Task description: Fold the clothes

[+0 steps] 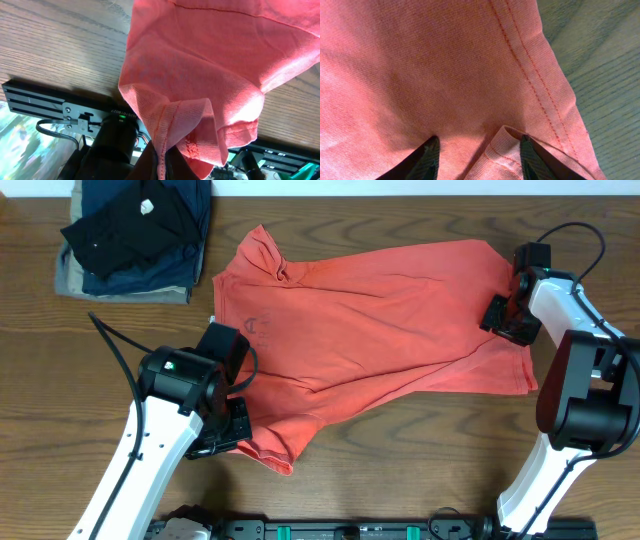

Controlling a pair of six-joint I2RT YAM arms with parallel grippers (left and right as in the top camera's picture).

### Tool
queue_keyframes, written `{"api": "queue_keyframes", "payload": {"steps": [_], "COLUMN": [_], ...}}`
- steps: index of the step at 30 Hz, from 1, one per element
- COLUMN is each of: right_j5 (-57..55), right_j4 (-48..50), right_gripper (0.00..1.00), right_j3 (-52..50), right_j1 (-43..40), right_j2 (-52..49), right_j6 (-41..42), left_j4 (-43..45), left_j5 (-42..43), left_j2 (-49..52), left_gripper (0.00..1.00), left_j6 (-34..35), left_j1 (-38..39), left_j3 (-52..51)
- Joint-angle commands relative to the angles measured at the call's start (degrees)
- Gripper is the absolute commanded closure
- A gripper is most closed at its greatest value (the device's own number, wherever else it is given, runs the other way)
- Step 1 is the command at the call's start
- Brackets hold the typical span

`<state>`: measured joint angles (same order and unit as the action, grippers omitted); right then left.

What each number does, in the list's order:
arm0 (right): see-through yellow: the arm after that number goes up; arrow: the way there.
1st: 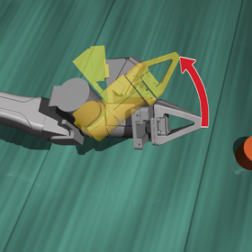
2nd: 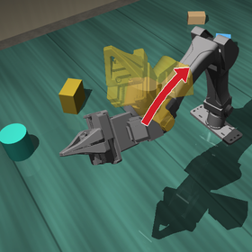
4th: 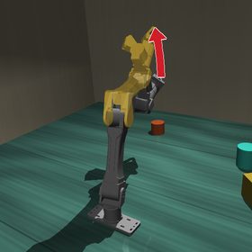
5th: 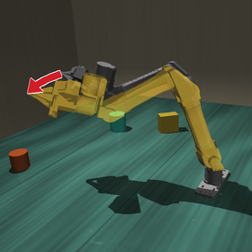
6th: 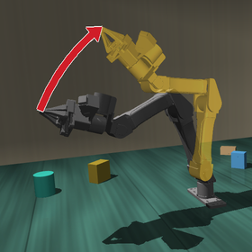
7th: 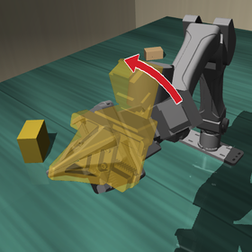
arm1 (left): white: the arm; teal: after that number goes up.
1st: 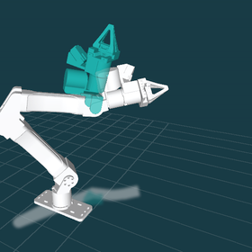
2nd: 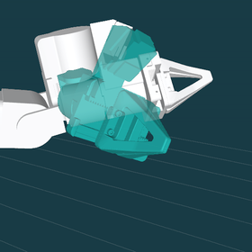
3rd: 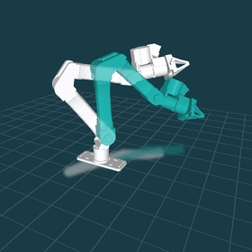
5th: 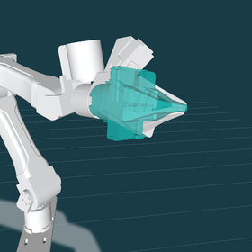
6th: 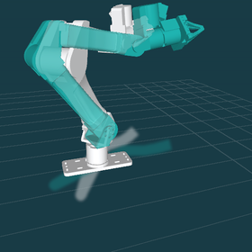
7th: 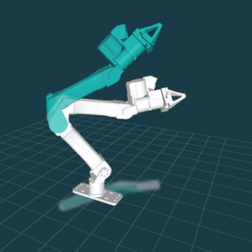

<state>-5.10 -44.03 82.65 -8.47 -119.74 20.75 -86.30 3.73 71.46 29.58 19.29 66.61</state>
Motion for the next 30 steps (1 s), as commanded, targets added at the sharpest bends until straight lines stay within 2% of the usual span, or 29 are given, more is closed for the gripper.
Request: {"api": "queue_keyframes", "payload": {"steps": [1,4,8,19,23,30], "right_j5": [-1.2,-1.8,-2.0,-2.0,-1.9,-2.0], "right_j4": [0.1,0.1,-0.3,-0.7,-0.8,-3.9], "right_gripper": [0.51,0.57,0.70,0.85,0.99,0.99], "right_j3": [0.0,0.0,0.1,0.2,0.2,1.9], "right_j1": [-0.6,-0.9,-1.7,-3.0,-3.0,-3.3], "right_j2": [-1.1,-1.1,-1.1,-1.1,-1.1,-0.7], "right_j6": [0.0,0.0,0.0,0.0,0.0,1.6], "left_j4": [-0.1,-0.1,0.1,0.5,0.7,1.8], "left_j5": [-0.1,-0.1,-0.1,-0.1,-0.1,-0.1], "left_j2": [-0.4,-0.4,-0.4,-0.4,-0.4,-0.4], "left_gripper": [0.93,0.93,0.93,0.93,0.93,0.94], "left_j6": [-0.3,-0.3,-0.3,-0.3,-0.3,-0.3], "left_j1": [0.1,0.1,0.1,0.1,0.1,0.1], "left_j3": [-0.2,-0.2,-0.2,-0.2,-0.2,-0.2]}}
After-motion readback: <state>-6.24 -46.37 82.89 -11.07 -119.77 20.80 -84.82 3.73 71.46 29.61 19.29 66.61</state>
